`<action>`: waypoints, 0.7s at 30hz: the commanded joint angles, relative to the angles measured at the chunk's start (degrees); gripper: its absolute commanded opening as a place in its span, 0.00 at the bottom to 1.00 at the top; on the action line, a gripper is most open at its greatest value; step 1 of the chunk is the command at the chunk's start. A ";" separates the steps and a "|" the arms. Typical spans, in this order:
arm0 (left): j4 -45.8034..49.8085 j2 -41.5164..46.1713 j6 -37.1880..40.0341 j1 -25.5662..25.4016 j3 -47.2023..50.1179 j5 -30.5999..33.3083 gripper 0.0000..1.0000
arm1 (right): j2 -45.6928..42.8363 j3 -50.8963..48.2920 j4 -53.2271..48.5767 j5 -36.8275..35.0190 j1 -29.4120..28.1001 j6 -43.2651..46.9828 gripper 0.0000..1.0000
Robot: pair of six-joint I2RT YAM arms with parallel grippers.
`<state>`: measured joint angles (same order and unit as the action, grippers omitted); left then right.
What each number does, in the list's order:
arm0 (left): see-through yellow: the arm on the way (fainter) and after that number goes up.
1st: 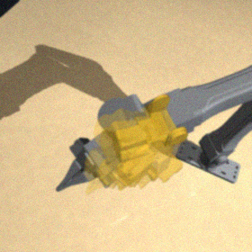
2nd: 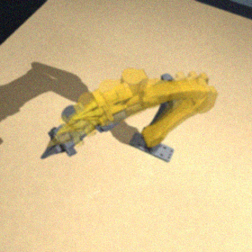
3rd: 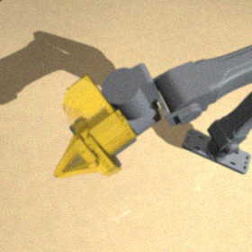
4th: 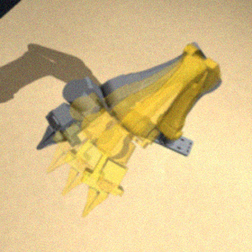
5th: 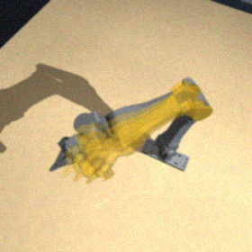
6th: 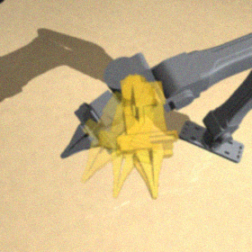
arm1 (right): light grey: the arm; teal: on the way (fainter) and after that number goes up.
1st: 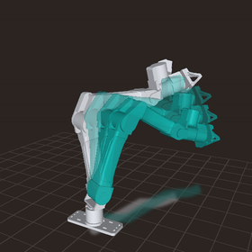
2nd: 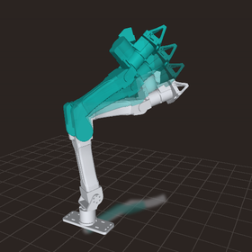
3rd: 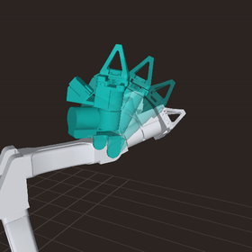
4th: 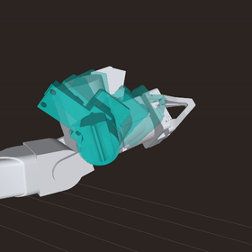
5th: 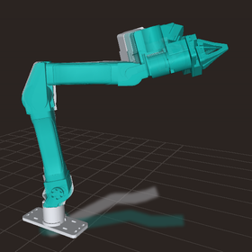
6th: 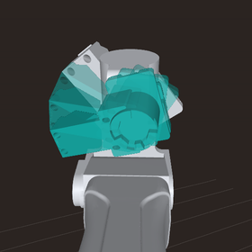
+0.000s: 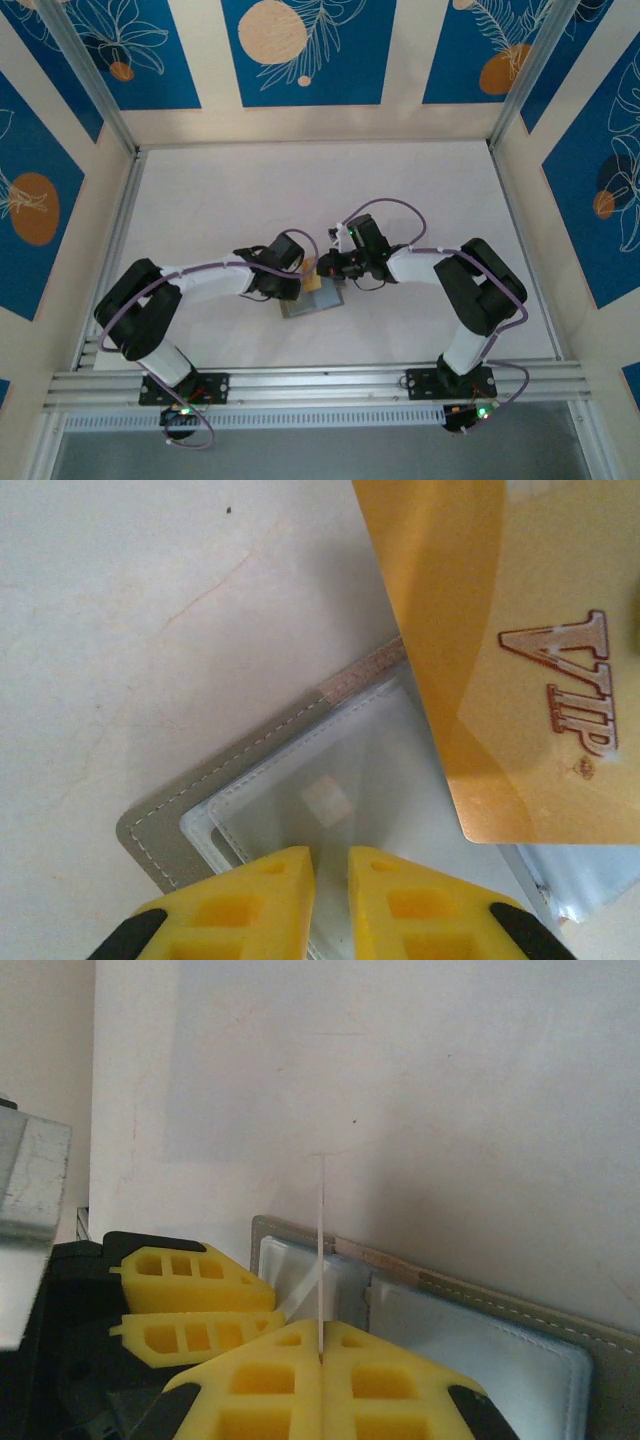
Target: Put the credit cards into the card holder
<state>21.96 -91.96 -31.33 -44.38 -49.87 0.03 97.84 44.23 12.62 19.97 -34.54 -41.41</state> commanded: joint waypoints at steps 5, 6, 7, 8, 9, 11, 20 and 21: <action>5.14 -1.17 0.57 0.50 1.60 -0.21 0.18 | -0.07 -1.30 0.26 1.13 0.47 0.05 0.00; 5.12 -1.26 0.60 0.44 1.61 -0.21 0.18 | 0.14 -1.26 0.29 1.40 0.42 0.10 0.00; 5.12 -1.36 0.57 0.45 1.61 -0.21 0.18 | 0.54 -1.25 0.62 1.73 0.29 -0.03 0.00; 5.12 -1.46 0.62 0.45 1.53 -0.27 0.18 | 0.78 -1.16 0.58 1.68 0.19 -0.03 0.00; 5.16 -1.46 0.62 0.48 1.45 -0.30 0.18 | 0.78 -1.39 0.48 1.34 0.25 -0.01 0.00; 4.96 -1.34 0.35 0.49 1.53 -0.46 0.17 | 0.00 -2.28 1.11 1.00 0.91 -0.29 0.00; 4.68 -1.98 0.24 0.49 1.40 -0.82 0.17 | -1.56 -2.52 1.42 2.10 2.42 -0.43 0.00; 4.68 -1.99 0.29 0.44 1.35 -0.87 0.17 | -1.26 -2.42 1.76 2.27 2.31 -0.57 0.00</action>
<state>21.91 -92.03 -31.35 -44.36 -49.87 0.01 96.97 41.56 13.54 20.38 -31.81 -41.60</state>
